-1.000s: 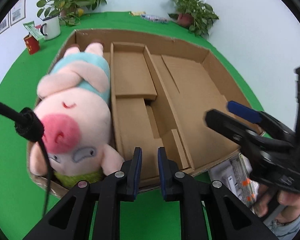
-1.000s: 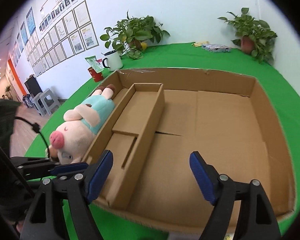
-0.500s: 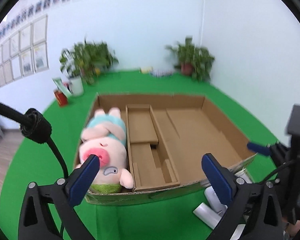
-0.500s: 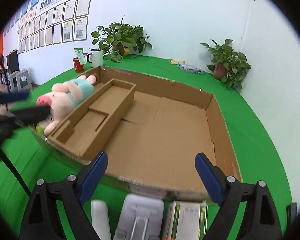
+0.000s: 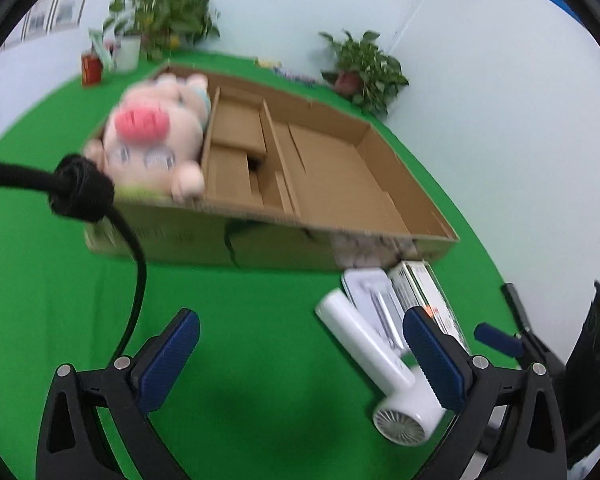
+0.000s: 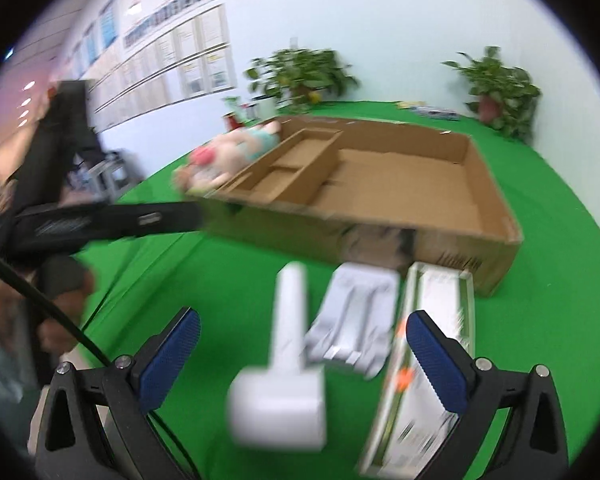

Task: Organize objects
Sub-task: 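Move the right gripper to the white hair dryer and close on its head, then lift the hair dryer with the right gripper and carry it over the box, then lower the hair dryer into the box beside the insert and open the right gripper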

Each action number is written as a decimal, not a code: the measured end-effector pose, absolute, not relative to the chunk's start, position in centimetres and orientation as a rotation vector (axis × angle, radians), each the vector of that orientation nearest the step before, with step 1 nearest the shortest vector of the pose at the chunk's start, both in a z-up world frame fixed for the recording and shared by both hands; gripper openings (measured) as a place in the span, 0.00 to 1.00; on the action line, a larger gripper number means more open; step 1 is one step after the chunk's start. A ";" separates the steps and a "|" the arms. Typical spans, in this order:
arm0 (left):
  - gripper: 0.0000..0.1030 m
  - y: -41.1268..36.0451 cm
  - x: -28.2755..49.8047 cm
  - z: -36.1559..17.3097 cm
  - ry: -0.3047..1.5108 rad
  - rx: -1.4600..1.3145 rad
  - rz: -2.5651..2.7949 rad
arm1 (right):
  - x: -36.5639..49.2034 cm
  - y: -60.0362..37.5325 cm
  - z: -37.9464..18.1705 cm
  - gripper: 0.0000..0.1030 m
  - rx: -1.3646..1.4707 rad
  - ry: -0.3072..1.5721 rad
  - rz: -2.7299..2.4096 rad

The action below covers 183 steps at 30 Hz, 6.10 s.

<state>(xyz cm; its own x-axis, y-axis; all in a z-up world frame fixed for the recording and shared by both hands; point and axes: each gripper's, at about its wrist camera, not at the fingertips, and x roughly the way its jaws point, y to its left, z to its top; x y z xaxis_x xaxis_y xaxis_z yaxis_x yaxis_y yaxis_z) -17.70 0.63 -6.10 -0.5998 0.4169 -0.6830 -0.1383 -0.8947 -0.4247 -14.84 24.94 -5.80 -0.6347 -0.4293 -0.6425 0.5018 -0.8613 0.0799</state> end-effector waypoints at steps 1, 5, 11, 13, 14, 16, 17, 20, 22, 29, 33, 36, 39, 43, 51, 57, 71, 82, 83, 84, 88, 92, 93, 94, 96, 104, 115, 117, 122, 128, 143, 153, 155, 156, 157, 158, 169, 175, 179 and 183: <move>0.99 0.7 -17.6 -6.6 -0.496 -1.212 2.489 | -14.0 24.7 -6.1 1.00 0.910 0.172 -2.425; 0.99 2.1 -18.2 -8.2 -0.570 -1.245 2.364 | -12.1 24.0 -7.7 1.00 0.905 0.222 -2.356; 0.98 5.0 -18.9 -10.4 -0.614 -1.309 2.218 | -12.2 23.6 -8.2 1.00 0.925 0.221 -2.405; 0.98 5.3 -18.9 -11.0 -0.633 -1.330 2.204 | -12.4 23.9 -8.4 1.00 0.936 0.187 -2.417; 0.98 5.4 -19.0 -11.2 -0.638 -1.331 2.204 | -12.6 24.0 -8.6 0.99 0.946 0.172 -2.413; 0.98 5.5 -19.0 -11.3 -0.635 -1.328 2.203 | -12.6 24.0 -9.1 0.96 0.974 0.166 -2.404; 0.96 5.7 -19.0 -11.4 -0.633 -1.326 2.201 | -12.6 23.9 -9.2 0.92 0.988 0.162 -2.395; 0.95 6.0 -19.5 -11.6 -0.622 -1.330 2.192 | -12.0 23.3 -9.5 0.88 1.002 0.175 -2.368; 0.95 6.2 -19.7 -11.7 -0.613 -1.329 2.189 | -11.6 23.1 -9.5 0.88 0.997 0.166 -2.344; 0.74 6.9 -20.8 -11.9 -0.576 -1.359 2.148 | -11.4 22.6 -9.7 0.88 1.011 0.115 -2.357; 0.71 7.7 -21.6 -12.0 -0.549 -1.370 2.115 | -12.7 22.6 -10.2 0.88 1.094 0.037 -2.372; 0.70 7.8 -22.4 -12.4 -0.547 -1.392 2.120 | -13.6 23.1 -10.2 0.77 1.142 -0.047 -2.367; 0.65 7.9 -22.9 -12.3 -0.534 -1.400 2.122 | -14.1 23.3 -10.1 0.60 1.167 -0.072 -2.368; 0.64 7.7 -22.3 -12.3 -0.530 -1.408 2.122 | -13.3 23.1 -9.9 0.60 1.199 -0.038 -2.376; 0.61 8.0 -22.1 -12.2 -0.522 -1.432 2.148 | -11.4 23.1 -9.9 0.60 1.216 0.000 -2.377; 0.35 8.1 -22.3 -12.0 -0.456 -1.481 2.203 | -11.5 22.8 -9.8 0.60 1.231 0.037 -2.391; 0.29 8.8 -21.2 -8.0 -0.376 -1.391 2.276 | -11.3 22.5 -9.2 0.58 1.231 0.032 -2.431; 0.27 8.5 -20.5 -3.3 -0.336 -1.266 2.324 | -12.6 22.9 -8.5 0.54 1.170 0.016 -2.477; 0.27 8.5 -20.6 -2.9 -0.333 -1.258 2.328 | -12.8 23.0 -8.5 0.54 1.170 0.007 -2.476; 0.27 8.5 -20.8 -2.5 -0.327 -1.251 2.336 | -13.1 23.1 -8.3 0.54 1.166 -0.002 -2.477; 0.27 8.9 -21.7 -1.4 -0.319 -1.219 2.361 | -13.8 23.3 -7.4 0.53 1.134 -0.019 -2.494; 0.27 9.1 -22.9 0.5 -0.300 -1.177 2.393 | -15.0 23.5 -6.2 0.53 1.096 -0.029 -2.508; 0.27 9.1 -23.2 1.2 -0.295 -1.165 2.400 | -15.4 23.5 -5.8 0.53 1.082 -0.034 -2.514; 0.27 9.1 -23.5 1.8 -0.290 -1.156 2.406 | -15.7 23.5 -5.4 0.52 1.070 -0.035 -2.521; 0.27 9.1 -24.4 2.9 -0.280 -1.138 2.417 | -16.5 23.5 -4.8 0.52 1.048 -0.035 -2.529; 0.27 8.7 -28.7 7.1 -0.232 -1.099 2.451 | -20.3 23.5 -2.4 0.52 0.995 -0.061 -2.536; 0.27 7.4 -39.9 8.1 -0.216 -1.196 2.428 | -27.7 22.3 -0.8 0.53 1.063 -0.118 -2.476; 0.27 7.3 -41.7 7.1 -0.213 -1.232 2.426 | -28.8 22.1 -1.2 0.53 1.095 -0.135 -2.452; 0.27 7.2 -44.9 3.3 -0.196 -1.344 2.411 | -31.4 21.4 -3.0 0.53 1.210 -0.186 -2.360; 0.27 7.2 -47.2 -1.9 -0.203 -1.482 2.353 | -33.9 21.5 -6.6 0.53 1.374 -0.258 -2.245; 0.28 6.1 -46.8 -3.5 -0.271 -1.438 2.323 | -34.2 22.5 -9.5 0.61 1.505 -0.372 -2.021; 0.28 1.9 -42.5 -0.5 -0.213 -1.385 2.510 | -35.9 23.3 -9.7 0.50 1.502 -0.347 -2.083; 0.29 1.1 -41.6 -1.4 -0.206 -1.417 2.519 | -36.4 22.6 -10.0 0.47 1.508 -0.334 -2.069; 0.29 0.8 -41.1 -2.1 -0.199 -1.438 2.519 | -36.8 22.0 -10.2 0.46 1.517 -0.320 -2.063; 0.29 0.1 -40.1 -2.4 -0.185 -1.450 2.519 | -37.0 21.5 -10.5 0.44 1.528 -0.311 -2.055; 0.29 0.1 -39.5 -2.8 -0.167 -1.464 2.520 | -37.3 21.1 -10.5 0.42 1.539 -0.308 -2.045; 0.30 1.4 -36.3 -5.8 -0.221 -1.539 2.434 | -36.2 20.6 -11.3 0.29 1.547 -0.417 -2.121; 0.30 0.8 -35.9 -6.4 -0.356 -1.595 2.400 | -37.4 20.5 -11.4 0.29 1.564 -0.489 -2.119; 0.32 0.2 -36.2 -6.8 -0.453 -1.626 2.367 | -38.3 20.1 -11.1 0.29 1.570 -0.475 -2.129; 0.32 -0.2 -36.2 -7.0 -0.507 -1.637 2.351 | -38.8 19.5 -10.9 0.29 1.573 -0.458 -2.126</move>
